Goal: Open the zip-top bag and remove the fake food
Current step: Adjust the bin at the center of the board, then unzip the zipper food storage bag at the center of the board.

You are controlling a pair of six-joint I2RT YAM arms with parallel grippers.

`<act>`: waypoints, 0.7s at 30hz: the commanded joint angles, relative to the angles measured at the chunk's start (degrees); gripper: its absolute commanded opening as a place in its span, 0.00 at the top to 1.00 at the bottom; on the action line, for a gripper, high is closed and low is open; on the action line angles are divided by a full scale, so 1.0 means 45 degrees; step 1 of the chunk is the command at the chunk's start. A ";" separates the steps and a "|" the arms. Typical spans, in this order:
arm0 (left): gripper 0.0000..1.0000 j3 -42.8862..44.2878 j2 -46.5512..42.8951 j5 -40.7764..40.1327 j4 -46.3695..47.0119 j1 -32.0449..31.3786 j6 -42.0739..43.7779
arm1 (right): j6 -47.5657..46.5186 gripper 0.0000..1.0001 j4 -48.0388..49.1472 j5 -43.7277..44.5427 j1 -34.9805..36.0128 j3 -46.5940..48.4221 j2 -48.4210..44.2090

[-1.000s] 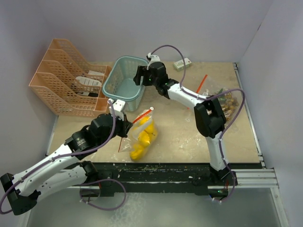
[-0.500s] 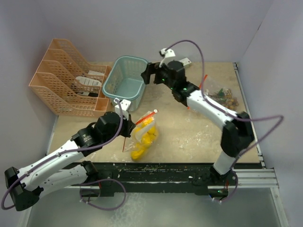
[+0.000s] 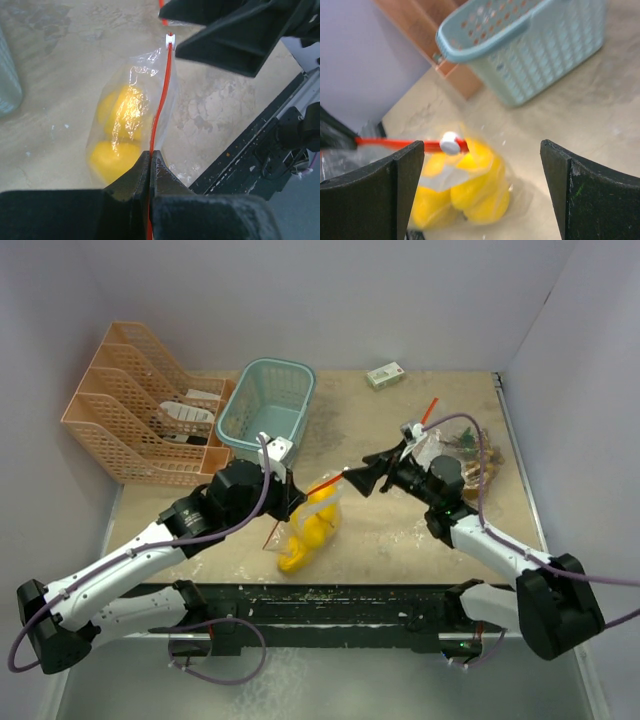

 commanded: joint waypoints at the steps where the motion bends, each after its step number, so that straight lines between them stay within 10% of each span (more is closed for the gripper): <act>1: 1.00 0.0616 -0.0037 0.1185 0.0388 -0.0056 0.0242 | 0.1087 0.01 0.4433 -0.2761 0.0024 -0.1077 0.0516; 12: 1.00 0.0750 -0.0450 0.1361 0.0188 -0.0042 0.0037 | 0.4270 0.16 1.2145 -0.6138 0.0024 -0.1272 0.4468; 21: 1.00 0.0780 -0.0373 0.1075 0.0315 -0.0056 0.0015 | 0.5504 0.89 1.4699 -0.6552 0.0122 -0.1506 0.5167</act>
